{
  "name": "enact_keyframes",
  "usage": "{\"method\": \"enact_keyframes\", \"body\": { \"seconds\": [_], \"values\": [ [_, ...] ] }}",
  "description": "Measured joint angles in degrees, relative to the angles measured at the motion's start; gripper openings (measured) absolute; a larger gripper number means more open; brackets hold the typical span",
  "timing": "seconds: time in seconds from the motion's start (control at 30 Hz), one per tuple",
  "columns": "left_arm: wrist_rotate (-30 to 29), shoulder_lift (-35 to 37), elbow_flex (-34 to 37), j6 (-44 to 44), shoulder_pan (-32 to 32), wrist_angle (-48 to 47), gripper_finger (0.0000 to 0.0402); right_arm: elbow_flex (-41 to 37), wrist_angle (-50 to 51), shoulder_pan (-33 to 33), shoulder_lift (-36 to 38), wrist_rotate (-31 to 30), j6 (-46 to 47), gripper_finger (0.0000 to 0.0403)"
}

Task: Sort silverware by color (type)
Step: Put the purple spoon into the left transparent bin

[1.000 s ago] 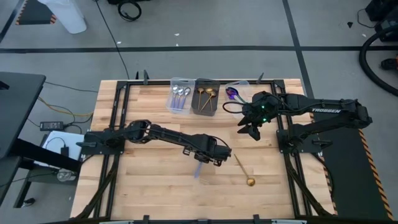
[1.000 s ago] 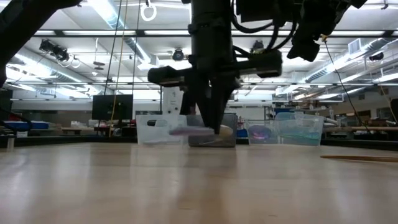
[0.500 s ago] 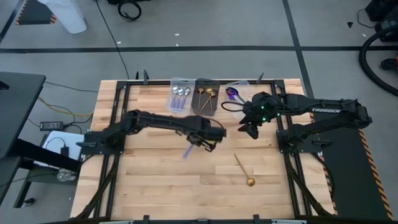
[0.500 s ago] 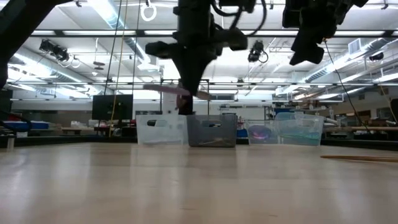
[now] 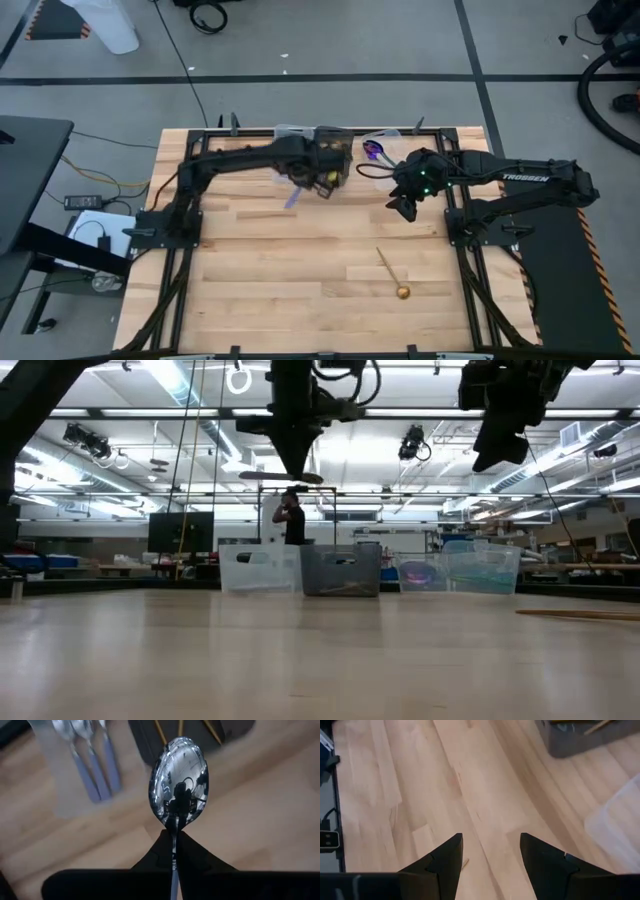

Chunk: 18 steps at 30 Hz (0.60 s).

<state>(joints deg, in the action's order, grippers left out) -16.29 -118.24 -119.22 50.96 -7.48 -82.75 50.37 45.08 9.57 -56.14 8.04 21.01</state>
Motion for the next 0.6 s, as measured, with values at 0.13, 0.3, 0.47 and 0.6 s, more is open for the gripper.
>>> {"method": "enact_keyframes", "body": {
  "seconds": [0.13,0.3,0.47,0.6],
  "values": [
    [-0.3,0.7,0.0,-5.3,-4.9,0.1,0.0011,0.0,-2.8,0.7,0.0,0.0,-1.5,0.0207],
    [-0.1,0.7,0.0,-10.2,-11.4,1.2,0.0011,0.0,-5.8,1.9,0.0,0.0,-3.8,0.0207],
    [-0.1,0.7,0.0,-14.6,-17.1,3.4,0.0011,0.0,-5.4,3.3,0.0,0.2,-5.8,0.0207],
    [0.1,0.4,0.0,-17.7,-21.4,6.4,0.0011,0.0,-5.2,3.9,0.0,-0.1,-5.4,0.0207]
  ]
}}
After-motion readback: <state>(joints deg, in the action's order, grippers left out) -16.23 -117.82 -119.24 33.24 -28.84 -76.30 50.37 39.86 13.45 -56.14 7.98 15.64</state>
